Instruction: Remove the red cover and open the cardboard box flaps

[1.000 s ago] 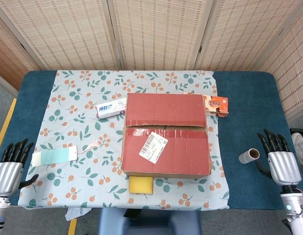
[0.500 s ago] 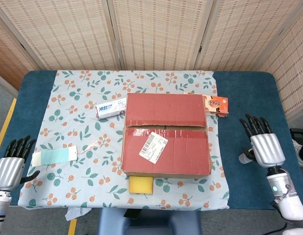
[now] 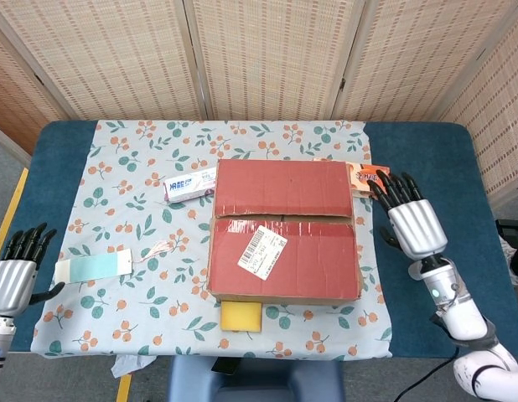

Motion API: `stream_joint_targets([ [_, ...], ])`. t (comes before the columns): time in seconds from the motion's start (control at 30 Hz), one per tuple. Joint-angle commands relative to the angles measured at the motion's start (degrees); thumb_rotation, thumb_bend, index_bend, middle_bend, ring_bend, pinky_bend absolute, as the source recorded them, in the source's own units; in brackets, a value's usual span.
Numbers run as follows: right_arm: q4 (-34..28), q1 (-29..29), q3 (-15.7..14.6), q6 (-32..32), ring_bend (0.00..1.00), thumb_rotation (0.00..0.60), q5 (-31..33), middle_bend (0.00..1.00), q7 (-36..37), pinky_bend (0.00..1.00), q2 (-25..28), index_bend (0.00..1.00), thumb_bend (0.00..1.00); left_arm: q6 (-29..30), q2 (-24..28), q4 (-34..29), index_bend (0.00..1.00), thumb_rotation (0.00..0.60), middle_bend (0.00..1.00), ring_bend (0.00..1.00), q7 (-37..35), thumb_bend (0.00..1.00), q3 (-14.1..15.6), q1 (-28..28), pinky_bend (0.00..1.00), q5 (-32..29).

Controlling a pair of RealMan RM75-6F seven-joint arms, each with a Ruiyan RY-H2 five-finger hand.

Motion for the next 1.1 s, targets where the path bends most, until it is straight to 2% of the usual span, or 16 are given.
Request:
stream_joint_targets([
  [0.03, 2.2, 2.2, 0.9, -1.9, 0.00, 0.600, 1.2, 0.00, 1.1, 0.00, -1.9, 0.01, 0.38, -0.7, 0.2, 1.4, 0.00, 0.600, 0.00, 0.00, -2.6, 0.24, -0.3, -0.4, 0.00, -0.7],
  [0.63, 5.4, 7.7, 0.2, -6.1, 0.00, 0.600, 3.0, 0.00, 2.9, 0.00, -5.4, 0.01, 0.38, -0.4, 1.1, 1.6, 0.00, 0.600, 0.00, 0.00, -5.0, 0.25, -0.4, -0.2, 0.00, -1.5],
  [1.1, 5.9, 10.8, 2.1, -6.2, 0.00, 0.600, 5.0, 0.00, 2.5, 0.00, -5.6, 0.01, 0.38, -0.2, 1.7, 1.2, 0.00, 0.600, 0.00, 0.00, -5.8, 0.25, -0.6, 0.1, 0.00, -2.4],
])
